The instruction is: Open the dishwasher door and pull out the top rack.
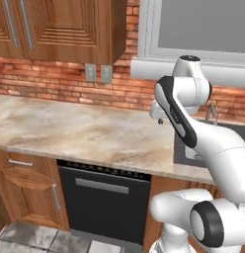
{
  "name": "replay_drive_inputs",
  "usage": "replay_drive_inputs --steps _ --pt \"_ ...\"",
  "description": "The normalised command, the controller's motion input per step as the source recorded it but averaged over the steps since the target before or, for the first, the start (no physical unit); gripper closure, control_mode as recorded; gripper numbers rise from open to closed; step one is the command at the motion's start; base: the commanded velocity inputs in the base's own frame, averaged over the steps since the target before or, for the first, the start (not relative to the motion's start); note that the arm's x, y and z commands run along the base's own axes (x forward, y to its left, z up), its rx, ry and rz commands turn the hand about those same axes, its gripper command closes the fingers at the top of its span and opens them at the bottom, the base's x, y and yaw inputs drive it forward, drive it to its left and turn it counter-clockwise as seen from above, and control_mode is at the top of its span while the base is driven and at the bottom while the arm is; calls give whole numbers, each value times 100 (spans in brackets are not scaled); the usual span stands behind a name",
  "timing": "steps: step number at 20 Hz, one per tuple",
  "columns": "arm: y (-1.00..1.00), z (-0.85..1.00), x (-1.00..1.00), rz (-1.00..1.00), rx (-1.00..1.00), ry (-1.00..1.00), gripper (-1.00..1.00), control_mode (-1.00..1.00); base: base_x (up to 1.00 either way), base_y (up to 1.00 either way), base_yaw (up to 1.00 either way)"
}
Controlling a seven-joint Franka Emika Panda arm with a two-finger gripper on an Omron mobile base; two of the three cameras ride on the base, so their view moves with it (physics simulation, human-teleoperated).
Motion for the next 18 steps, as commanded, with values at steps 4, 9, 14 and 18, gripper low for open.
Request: replay_drive_inputs --steps 4,9,14,18 --pt "0 0 0 0 0 0 -100 100 0 -14 37" --pt "0 0 0 0 0 0 -100 100 0 -27 35" --pt "0 0 0 0 0 0 -100 100 -2 -48 33" --pt "0 0 0 0 0 0 -100 100 0 -49 32"
